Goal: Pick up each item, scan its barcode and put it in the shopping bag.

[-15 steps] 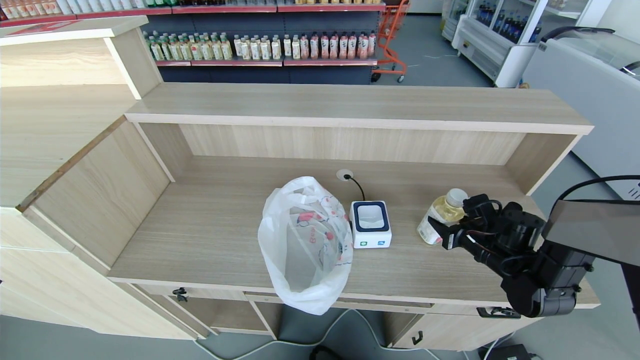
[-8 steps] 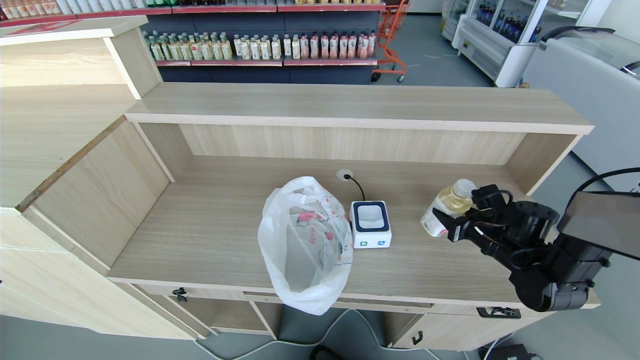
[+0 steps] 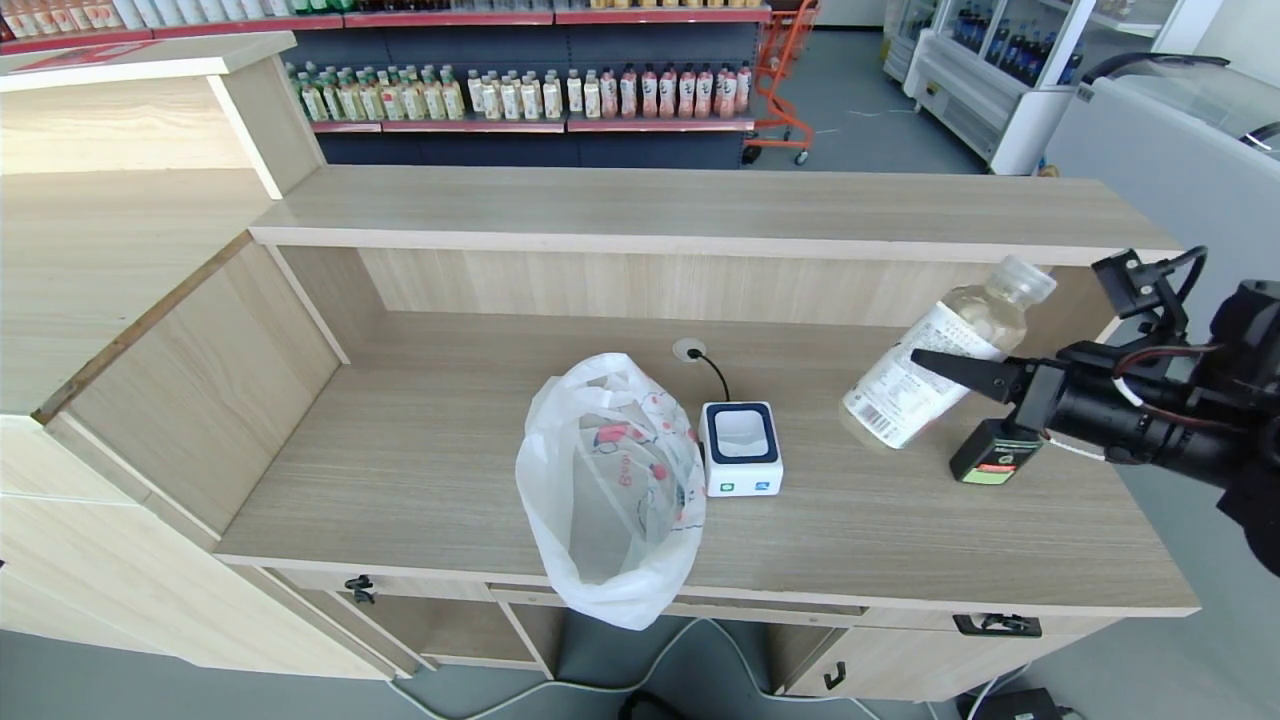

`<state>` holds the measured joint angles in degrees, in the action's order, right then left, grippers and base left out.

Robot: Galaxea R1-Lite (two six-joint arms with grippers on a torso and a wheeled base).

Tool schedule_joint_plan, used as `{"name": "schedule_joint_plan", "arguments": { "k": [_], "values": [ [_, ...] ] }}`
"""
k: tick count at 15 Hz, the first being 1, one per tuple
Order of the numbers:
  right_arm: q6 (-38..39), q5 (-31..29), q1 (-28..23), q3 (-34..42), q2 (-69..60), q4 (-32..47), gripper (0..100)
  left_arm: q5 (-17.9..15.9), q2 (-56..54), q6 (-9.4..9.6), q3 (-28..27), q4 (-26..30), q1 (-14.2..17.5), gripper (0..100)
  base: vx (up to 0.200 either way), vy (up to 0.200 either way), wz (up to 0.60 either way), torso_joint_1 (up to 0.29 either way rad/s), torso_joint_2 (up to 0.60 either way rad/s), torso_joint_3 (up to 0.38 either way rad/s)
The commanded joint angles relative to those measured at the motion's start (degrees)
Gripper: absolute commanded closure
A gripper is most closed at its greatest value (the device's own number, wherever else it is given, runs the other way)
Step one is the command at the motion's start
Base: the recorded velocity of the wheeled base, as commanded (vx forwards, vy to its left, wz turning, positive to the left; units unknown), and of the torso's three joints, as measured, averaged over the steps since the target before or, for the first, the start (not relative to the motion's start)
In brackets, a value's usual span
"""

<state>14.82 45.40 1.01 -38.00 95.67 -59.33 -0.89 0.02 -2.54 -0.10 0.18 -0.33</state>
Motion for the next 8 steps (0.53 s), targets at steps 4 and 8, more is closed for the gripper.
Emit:
{"name": "schedule_joint_plan", "arguments": {
  "k": [4, 8],
  "values": [
    [25.4, 15.4, 7.9, 1.8, -24.9, 4.4, 100, 0.0, 0.0, -0.01, 0.0, 0.0, 0.0, 0, 0.000, 0.000, 0.00, 0.000, 0.00, 0.000],
    [32.5, 21.0, 11.1, 5.7, -32.7, 5.4, 100, 0.0, 0.0, -0.01, 0.0, 0.0, 0.0, 0, 0.000, 0.000, 0.00, 0.000, 0.00, 0.000]
  ]
}}
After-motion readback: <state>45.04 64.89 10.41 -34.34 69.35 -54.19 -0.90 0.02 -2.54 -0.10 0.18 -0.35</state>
